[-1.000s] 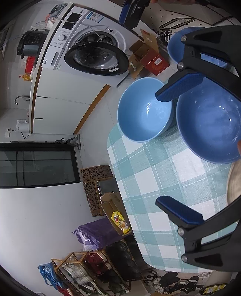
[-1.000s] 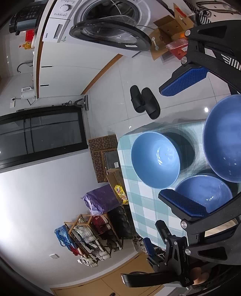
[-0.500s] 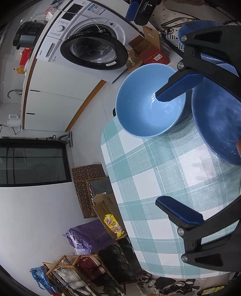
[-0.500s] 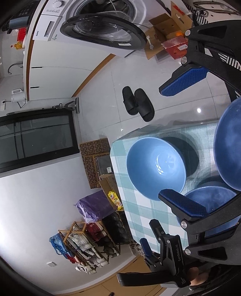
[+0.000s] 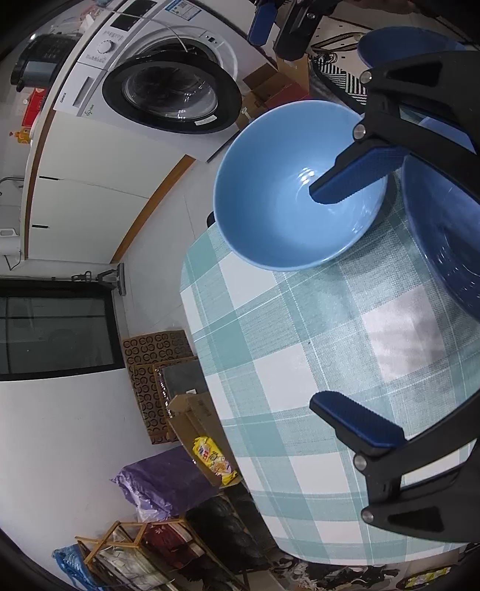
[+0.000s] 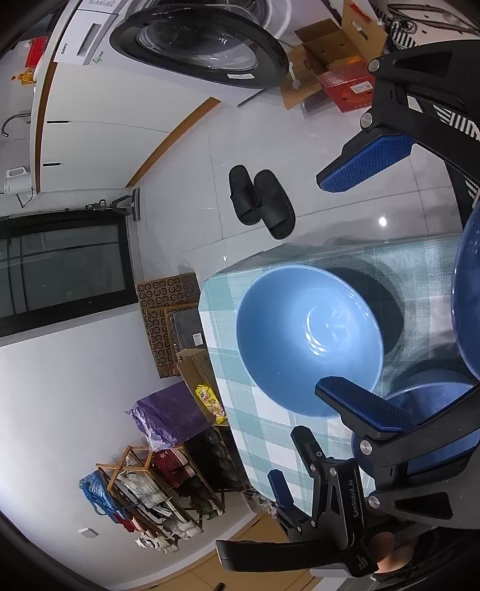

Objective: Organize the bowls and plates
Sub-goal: 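Close both grippers on the rim of a light-blue bowl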

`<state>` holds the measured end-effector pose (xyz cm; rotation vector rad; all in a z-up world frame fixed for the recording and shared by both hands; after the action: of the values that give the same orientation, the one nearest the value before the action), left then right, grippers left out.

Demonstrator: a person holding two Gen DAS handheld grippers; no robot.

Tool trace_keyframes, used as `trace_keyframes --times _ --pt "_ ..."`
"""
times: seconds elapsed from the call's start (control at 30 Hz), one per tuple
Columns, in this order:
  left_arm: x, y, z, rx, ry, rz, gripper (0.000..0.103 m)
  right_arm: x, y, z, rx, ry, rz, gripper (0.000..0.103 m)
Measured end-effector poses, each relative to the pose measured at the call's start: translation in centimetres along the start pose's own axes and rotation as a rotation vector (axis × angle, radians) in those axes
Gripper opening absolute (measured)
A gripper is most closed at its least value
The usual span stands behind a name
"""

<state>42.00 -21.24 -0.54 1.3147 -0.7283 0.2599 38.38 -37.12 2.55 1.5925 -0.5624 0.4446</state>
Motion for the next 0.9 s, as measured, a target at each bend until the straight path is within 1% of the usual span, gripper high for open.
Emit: trace_keyframes --times 0.03,0.13,0.23,0.43,0.6,0.67,0.73,0.77,0.83,0.9 --pt "-0.1 -0.3 0.1 -0.019 0.001 -0.006 0.102 0.1 -0.3 0.1 0.0 -0.002 -0.006 0.102" --pt "-0.2 -1.0 0.1 -0.033 0.014 -0.021 0.102 0.1 -1.4 0.3 -0.007 -0.008 -0.022 0.102" --pt "-0.3 -1.7 0.0 -0.026 0.016 -0.037 0.1 0.0 -2.5 0.6 -0.016 -0.019 -0.041 0.102" --pt "-0.1 -2.5 -0.1 -0.02 0.012 -0.046 0.1 -0.3 -4.8 0.7 -0.02 -0.02 -0.082 0.102" --pt "-0.3 -3.4 -0.3 -0.015 0.012 -0.07 0.1 -0.6 -6.1 0.9 -0.03 -0.026 -0.107 0.1" --pt "-0.4 -3.6 -0.2 -0.021 0.008 -0.074 0.1 -0.8 -6.5 1.2 -0.033 -0.032 -0.117 0.095" --pt "-0.5 -3.9 -0.1 -0.03 0.004 -0.083 0.096 -1.0 -7.1 1.3 -0.039 -0.037 -0.133 0.089" --pt "-0.5 -4.0 0.0 -0.033 0.002 -0.089 0.092 -1.1 -7.3 1.4 -0.039 -0.038 -0.138 0.085" --pt "-0.6 -4.2 0.1 -0.033 -0.003 -0.094 0.091 -1.2 -7.7 1.5 -0.038 -0.039 -0.15 0.081" --pt "-0.7 -4.4 0.3 -0.041 -0.008 -0.095 0.081 -1.3 -7.9 1.5 -0.036 -0.033 -0.154 0.079"
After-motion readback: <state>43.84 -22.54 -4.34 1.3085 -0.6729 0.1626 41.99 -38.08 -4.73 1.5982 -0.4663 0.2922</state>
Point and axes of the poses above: each gripper's, at about its wrist camera, not at the fingertips, and y roughly against the way its jaws point, z to its right, x to its top, the point moved 8 cm from there along -y, roughly the way its jaws point, and after that the axes turned 3 degrees about -x, right-handed, at the moved point
